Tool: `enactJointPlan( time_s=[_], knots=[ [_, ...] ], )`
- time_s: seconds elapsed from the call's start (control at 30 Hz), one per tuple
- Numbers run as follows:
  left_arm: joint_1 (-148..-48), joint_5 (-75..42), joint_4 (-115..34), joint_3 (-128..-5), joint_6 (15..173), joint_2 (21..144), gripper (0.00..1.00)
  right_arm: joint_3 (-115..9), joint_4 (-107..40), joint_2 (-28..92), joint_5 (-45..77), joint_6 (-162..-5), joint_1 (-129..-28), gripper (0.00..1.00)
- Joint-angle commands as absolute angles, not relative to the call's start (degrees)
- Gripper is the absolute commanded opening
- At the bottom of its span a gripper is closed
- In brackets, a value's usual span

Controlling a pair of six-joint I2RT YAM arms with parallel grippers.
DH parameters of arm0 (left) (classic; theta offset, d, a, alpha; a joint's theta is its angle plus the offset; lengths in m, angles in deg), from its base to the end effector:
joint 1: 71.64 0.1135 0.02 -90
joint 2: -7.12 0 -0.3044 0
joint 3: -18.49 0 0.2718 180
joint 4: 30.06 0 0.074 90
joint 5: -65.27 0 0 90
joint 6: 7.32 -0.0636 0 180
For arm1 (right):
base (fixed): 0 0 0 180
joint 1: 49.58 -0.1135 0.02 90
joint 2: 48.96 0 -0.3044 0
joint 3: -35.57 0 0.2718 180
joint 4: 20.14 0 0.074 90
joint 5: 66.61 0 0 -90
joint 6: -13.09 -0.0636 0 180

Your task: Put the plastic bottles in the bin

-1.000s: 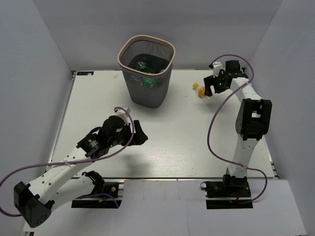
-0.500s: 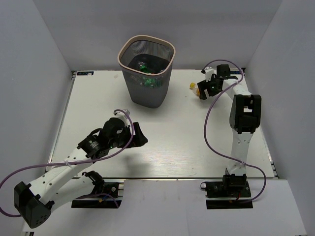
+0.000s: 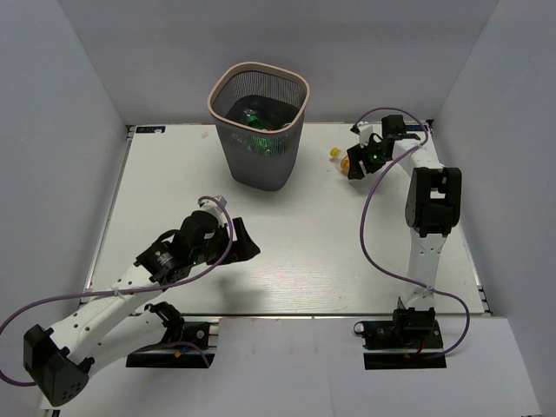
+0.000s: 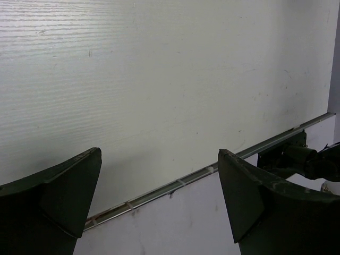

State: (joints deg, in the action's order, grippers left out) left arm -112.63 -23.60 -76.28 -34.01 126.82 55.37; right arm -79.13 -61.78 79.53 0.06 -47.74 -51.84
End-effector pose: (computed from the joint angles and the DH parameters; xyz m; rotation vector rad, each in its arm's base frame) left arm 0.1431 -0.1260 0.2687 -0.0562 2.4317 -0.7507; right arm 0.5471 0.0468 0.1779 -0.8145 2.3142 0.3143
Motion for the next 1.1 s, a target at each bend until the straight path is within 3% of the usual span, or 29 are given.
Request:
enactJointPlan(
  time_s=[0.0,0.1,0.3,0.47,0.57,0.73,0.8,0.87,0.93,1.0,1.03,1.07],
  knots=[
    [-112.69,-22.88,-76.21,-32.85,127.59,53.44,1.0,-80.36,-66.89,72.6,-7.01,-46.67,-51.69,0.2],
    [-112.69,-22.88,-74.63,-31.27,128.12,52.39,1.0,-80.89,-68.66,63.22,-11.93,-47.64,-52.13,0.17],
    [-112.69,-19.73,-67.69,-26.7,128.12,54.83,1.0,-88.01,-65.88,51.86,-19.05,-52.62,-54.33,0.0],
    [-113.21,-18.58,-64.17,-25.47,128.12,56.42,1.0,-93.19,-55.77,49.04,-21.17,-61.33,-59.41,0.0],
    [-113.21,-18.58,-63.46,-24.94,128.12,56.42,1.0,-92.42,-45.67,49.56,-22.4,-71.24,-62.13,0.08],
    [-113.21,-18.58,-62.33,-24.94,128.12,55.9,1.0,-90.82,-24.74,54.39,-20.14,-85.22,-66.79,0.12],
    [-113.21,-18.58,-62.32,-24.94,128.12,55.9,1.0,-96.08,-20.87,60.33,-18.63,-87.0,-68.56,0.12],
    [-113.21,-18.58,-62.84,-24.94,128.12,55.28,1.0,-101.71,-20.6,65.61,-18.01,-89.19,-70.05,0.16],
    [-113.21,-18.58,-63.37,-24.94,128.12,54.75,1.0,-107.85,-19.63,70.38,-17.83,-91.74,-71.11,0.31],
    [-113.21,-19.71,-63.9,-24.94,128.12,53.44,1.0,-109.1,-19.71,73.11,-16.7,-90.63,-72.16,0.53],
    [-113.21,-19.72,-64.51,-24.94,128.12,53.44,1.0,-107.97,-19.98,73.29,-16.78,-89.48,-72.43,0.75],
    [-113.21,-20.24,-64.52,-24.94,128.12,52.74,1.0,-107.09,-19.98,73.21,-16.95,-87.56,-72.61,0.84]
  ],
)
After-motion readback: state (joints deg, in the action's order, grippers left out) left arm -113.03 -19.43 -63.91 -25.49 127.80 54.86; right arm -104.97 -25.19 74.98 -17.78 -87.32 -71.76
